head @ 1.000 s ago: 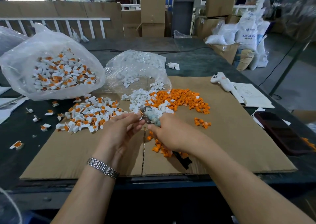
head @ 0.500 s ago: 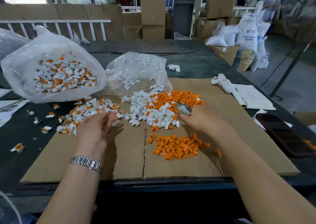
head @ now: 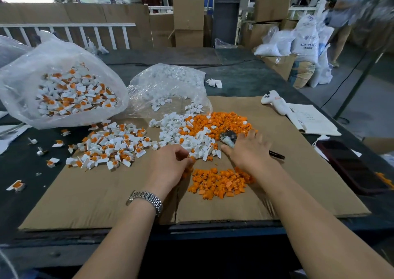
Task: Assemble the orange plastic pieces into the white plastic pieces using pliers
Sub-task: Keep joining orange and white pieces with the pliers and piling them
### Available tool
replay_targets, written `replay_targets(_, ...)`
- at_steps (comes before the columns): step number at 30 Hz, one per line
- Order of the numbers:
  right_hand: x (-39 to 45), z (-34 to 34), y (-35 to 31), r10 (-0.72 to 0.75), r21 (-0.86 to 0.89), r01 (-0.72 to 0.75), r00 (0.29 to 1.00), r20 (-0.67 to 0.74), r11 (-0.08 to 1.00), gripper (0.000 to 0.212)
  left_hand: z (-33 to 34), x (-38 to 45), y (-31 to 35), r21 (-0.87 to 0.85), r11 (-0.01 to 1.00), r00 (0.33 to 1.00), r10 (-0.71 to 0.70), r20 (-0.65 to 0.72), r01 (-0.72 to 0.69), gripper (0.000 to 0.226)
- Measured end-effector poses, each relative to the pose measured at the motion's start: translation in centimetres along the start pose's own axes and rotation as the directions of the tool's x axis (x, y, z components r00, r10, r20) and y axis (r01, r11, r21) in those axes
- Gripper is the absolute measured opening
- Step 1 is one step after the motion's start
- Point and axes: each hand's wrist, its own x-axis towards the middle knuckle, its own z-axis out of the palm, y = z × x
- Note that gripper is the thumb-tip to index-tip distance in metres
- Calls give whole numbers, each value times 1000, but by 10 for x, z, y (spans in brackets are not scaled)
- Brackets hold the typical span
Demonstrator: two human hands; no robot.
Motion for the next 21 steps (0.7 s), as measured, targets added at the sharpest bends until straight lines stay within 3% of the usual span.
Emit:
replay_targets(3, -2, -7, 3, -8, 46, 6, 999, 46, 999, 79, 1, 1, -3, -19, 1000, 999, 13, -37, -14, 14)
replay_targets(6, -6, -13, 1, -106, 54, 113, 987, -118, 992, 38, -3, 3, -7, -13, 998, 994, 58, -90, -59, 4)
replay_targets(8, -9, -17, -1, -204, 125, 228, 963, -177, 966, 15, -4, 6, -8, 103, 986, 991, 133, -33, -129, 18)
replay_targets(11, -21, -23, -7, -347, 246, 355, 935, -77, 902, 11, -4, 8, -4, 233, 955, 983, 185, 13, -183, 21)
replay_targets(13, -28, -19, -13, -403, 238, 409, 912, -74, 881, 4, -3, 10, -3, 282, 941, 981, 191, 15, -187, 22)
replay_targets(17, -31, -6, -24, -408, 135, 433, 895, -180, 891, 19, -2, 11, -1, 305, 934, 982, 190, 16, -186, 19)
replay_targets(21, -30, 1, -24, -380, 177, 414, 903, -199, 893, 16, -2, 12, -2, 271, 952, 989, 148, 10, -145, 15)
